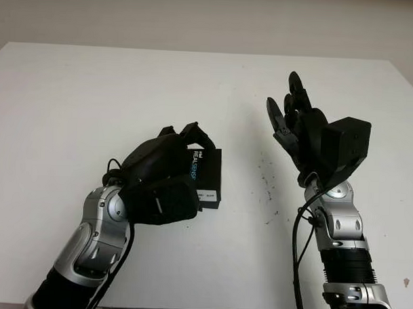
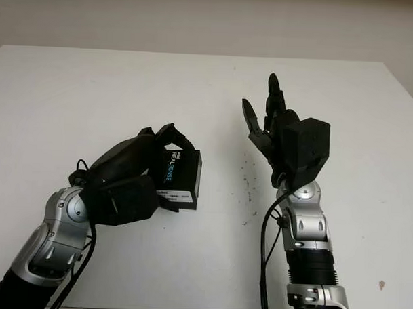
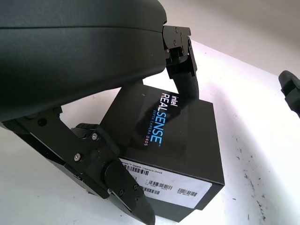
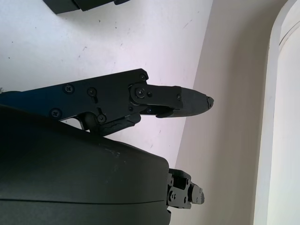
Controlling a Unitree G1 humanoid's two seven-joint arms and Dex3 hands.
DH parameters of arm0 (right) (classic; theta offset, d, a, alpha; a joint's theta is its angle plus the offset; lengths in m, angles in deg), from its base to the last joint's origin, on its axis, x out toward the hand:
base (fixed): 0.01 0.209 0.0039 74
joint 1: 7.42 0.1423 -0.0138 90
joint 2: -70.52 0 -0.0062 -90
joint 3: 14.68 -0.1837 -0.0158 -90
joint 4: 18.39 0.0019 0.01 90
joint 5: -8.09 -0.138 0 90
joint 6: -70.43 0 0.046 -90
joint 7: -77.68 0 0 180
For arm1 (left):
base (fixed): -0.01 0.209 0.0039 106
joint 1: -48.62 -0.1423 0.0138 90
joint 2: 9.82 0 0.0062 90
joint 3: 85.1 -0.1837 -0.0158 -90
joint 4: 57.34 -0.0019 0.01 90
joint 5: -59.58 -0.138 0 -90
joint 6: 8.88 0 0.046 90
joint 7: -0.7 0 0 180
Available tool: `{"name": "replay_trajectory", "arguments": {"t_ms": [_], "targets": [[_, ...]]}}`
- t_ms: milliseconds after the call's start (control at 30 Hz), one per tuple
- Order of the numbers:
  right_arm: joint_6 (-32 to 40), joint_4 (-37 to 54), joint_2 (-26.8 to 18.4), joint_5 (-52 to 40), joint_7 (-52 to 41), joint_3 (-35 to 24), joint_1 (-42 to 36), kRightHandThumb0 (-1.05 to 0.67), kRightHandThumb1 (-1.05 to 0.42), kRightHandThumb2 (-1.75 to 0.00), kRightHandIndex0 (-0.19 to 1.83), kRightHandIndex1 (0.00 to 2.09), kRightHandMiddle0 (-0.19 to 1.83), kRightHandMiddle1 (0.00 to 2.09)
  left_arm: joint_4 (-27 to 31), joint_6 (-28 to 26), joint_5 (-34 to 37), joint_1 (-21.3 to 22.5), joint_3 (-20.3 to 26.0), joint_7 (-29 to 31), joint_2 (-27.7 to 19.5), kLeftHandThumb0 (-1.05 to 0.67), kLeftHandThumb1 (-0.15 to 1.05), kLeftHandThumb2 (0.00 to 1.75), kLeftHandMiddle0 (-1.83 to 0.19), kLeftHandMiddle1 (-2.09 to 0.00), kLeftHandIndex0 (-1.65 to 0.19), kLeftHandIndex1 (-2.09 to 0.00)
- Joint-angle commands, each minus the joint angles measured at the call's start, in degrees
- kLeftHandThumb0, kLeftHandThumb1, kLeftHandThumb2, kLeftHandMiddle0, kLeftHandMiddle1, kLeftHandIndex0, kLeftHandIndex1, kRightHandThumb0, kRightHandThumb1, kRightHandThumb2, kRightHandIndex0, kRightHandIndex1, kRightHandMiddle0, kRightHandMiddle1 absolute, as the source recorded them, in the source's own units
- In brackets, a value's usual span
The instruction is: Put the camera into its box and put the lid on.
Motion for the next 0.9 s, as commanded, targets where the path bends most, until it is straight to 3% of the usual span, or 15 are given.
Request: {"name": "replay_trajectory", "arguments": {"t_ms": [0,200,500,667,867], "targets": [[-0.3,-0.1,0.2,-0.1,0.1,0.0,0.7,-0.55,-1.05,-0.4,-0.15,0.05,-0.1,0.06,1.7,0.3,0.2,-0.2,-0.5,-0.1,0.4,-0.17,1.03,0.05,-0.51,-1.84,-0.19,-1.49],[-0.3,0.0,0.2,-0.8,-0.5,-0.4,0.6,-0.55,-1.05,-0.4,-0.17,0.05,-0.11,0.05,1.9,0.6,-0.2,-0.1,-0.9,0.2,-0.3,-0.18,1.03,0.05,-0.49,-1.79,-0.2,-1.49],[-0.8,0.0,0.0,-0.5,-0.3,-0.1,0.4,-0.56,-1.05,-0.39,-0.15,0.06,-0.09,0.06,1.5,3.1,-4.5,-0.2,-2.0,-2.3,-1.7,-0.22,1.04,0.05,-0.38,-1.92,-0.2,-1.52],[-0.6,0.3,0.0,-0.6,-0.3,-0.1,0.3,-0.55,-1.05,-0.4,-0.15,0.06,-0.1,0.06,1.3,3.8,-5.0,-0.7,-1.8,-3.2,-1.2,-0.21,1.04,0.05,-0.4,-2.08,-0.19,-1.49],[-0.2,0.4,0.2,-0.9,-0.4,-0.3,0.3,-0.55,-1.05,-0.4,-0.16,0.05,-0.1,0.05,1.0,3.9,-5.1,-1.1,-1.8,-4.1,-0.5,-0.2,1.04,0.05,-0.46,-2.09,-0.19,-1.46]]}}
